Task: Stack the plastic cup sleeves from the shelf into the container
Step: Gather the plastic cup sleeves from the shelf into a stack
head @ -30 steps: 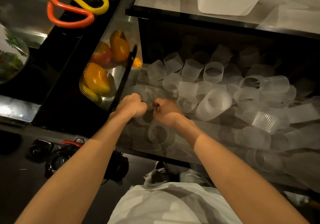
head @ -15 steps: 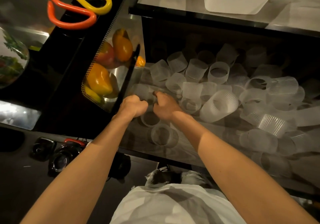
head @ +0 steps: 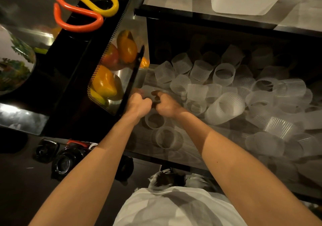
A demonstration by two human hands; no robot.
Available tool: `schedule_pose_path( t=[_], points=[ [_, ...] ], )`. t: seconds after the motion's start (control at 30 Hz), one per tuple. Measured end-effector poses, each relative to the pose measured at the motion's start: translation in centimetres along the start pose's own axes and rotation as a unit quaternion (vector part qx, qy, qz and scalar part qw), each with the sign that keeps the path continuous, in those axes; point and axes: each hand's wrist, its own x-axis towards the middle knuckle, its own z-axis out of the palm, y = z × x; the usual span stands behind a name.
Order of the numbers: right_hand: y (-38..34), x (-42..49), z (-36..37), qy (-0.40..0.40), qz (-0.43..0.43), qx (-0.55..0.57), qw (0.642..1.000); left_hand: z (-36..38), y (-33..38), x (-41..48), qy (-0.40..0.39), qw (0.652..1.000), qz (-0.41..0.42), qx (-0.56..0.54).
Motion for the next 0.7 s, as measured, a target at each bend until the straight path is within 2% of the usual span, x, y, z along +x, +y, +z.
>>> schedule_pose_path(
  t=[0.1, 0.17, 0.37, 0.43, 0.53, 0.7],
  points=[
    [0.6, -0.3, -0.4, 0.024, -0.008, 0.017, 1.0, 0.2, 0.0, 0.5, -0.002, 0.993, -0.013, -0.117],
    [0.9, -0.9, -0.8, 0.051, -0.034, -0.02, 0.998, 0.2, 0.5, 0.2, -0.023, 0.987, -0.016, -0.161],
    [1.9, -2.8, -2.3, 0.098, -0.105, -0.08, 0.986, 0.2, 2.3, -0.6, -0.096, 0.966, -0.007, -0.238],
    [1.8, -3.5, -2.8, 0.111, -0.116, -0.076, 0.984, 0.2, 2.5, -0.7, -0.065, 0.976, 0.009, -0.207],
    [1.8, -4.3, -3.3, 0.135, -0.117, -0.05, 0.983, -0.1, 2.1, -0.5, 0.057, 0.993, 0.055, -0.084],
    [2.7, -5.4, -3.0, 0.098, -0.089, 0.075, 0.988, -0.3, 0.5, -1.2, 0.067, 0.996, 0.053, 0.011]
  ],
)
